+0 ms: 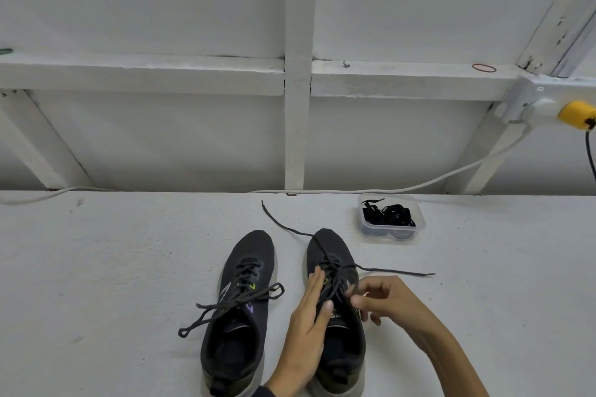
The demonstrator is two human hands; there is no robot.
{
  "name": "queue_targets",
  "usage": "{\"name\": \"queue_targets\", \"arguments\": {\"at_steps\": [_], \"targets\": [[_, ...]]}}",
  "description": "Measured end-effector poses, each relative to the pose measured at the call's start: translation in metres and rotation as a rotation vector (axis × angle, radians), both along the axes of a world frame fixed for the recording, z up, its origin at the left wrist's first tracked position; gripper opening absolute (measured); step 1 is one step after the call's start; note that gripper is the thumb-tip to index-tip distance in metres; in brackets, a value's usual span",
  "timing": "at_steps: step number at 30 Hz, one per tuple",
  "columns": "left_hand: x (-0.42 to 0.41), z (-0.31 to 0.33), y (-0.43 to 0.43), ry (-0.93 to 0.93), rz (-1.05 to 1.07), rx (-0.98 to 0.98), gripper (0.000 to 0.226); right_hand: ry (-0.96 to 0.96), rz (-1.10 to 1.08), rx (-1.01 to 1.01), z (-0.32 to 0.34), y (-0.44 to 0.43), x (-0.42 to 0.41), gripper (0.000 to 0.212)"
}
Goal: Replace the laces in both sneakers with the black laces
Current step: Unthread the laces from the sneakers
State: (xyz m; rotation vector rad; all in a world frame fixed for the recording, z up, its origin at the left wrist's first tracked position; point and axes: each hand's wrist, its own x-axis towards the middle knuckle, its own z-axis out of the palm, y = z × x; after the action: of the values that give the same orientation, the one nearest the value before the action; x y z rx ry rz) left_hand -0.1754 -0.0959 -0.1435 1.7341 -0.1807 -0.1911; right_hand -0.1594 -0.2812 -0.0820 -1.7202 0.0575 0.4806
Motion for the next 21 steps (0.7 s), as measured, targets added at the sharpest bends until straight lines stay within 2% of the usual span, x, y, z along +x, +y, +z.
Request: {"name": "queue_targets", "arguments": {"at_steps": [3,5,7,9,12,14,18,21], "targets": [[0.000,0.000,0.000,0.006,0.000,-0.012,0.050,-0.064,-0.123,0.021,-0.002,0.000,0.004,0.011],[0.000,0.000,0.000,0.004,-0.005,-0.015,0.051,-0.101,-0.321,0.065,-0.002,-0.004,0.011,0.019],[0.000,0.000,0.000,0.003,-0.011,-0.020,0.050,-0.123,-0.457,0.070,0.000,-0.007,0.016,0.017],[0.000,-0.001,0.000,0.000,-0.004,-0.020,0.049,-0.081,-0.387,0.066,0.000,-0.006,0.016,0.015],[0.000,0.000,0.001,-0.013,0.006,-0.014,0.049,0.030,-0.124,0.008,-0.001,-0.002,0.011,0.025],[0.000,0.000,0.000,-0.014,0.007,-0.005,0.049,0.032,-0.019,-0.008,-0.004,-0.002,0.008,0.015],[0.000,0.002,0.000,-0.021,-0.001,0.005,0.049,-0.034,-0.078,-0.003,-0.001,-0.004,0.010,0.013],[-0.001,0.003,0.000,-0.015,-0.002,0.007,0.049,-0.091,-0.260,0.039,0.001,-0.005,0.015,0.018]]}}
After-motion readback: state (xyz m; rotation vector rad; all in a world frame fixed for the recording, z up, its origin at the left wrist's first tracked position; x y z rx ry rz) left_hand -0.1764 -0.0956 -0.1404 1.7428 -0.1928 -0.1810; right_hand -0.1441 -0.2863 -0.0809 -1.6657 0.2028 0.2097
